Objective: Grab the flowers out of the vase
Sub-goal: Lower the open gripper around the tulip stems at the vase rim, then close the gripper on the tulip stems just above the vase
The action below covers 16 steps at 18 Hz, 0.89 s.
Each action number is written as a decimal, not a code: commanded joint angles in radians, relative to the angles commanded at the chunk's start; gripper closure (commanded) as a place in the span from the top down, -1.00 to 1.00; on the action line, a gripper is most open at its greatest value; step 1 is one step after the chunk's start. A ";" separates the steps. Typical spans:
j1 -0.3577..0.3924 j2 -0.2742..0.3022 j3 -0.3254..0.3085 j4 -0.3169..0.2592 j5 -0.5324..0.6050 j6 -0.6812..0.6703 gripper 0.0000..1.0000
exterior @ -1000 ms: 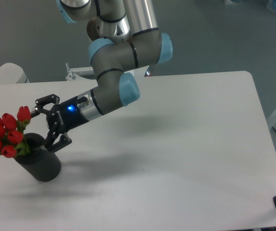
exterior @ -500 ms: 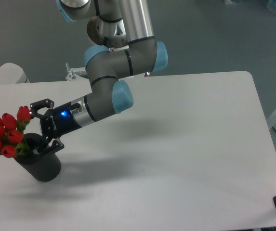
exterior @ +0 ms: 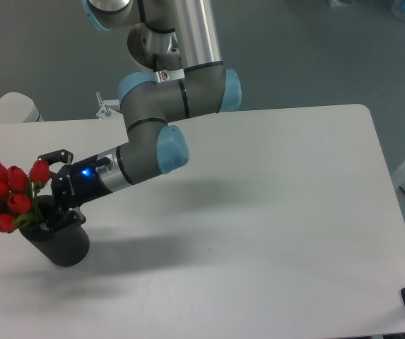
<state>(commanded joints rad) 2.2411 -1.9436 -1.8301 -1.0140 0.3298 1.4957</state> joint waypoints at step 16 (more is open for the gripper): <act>0.011 0.008 0.031 0.000 -0.002 -0.026 -0.57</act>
<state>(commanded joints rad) 2.2519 -1.9359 -1.7994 -1.0140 0.3283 1.4696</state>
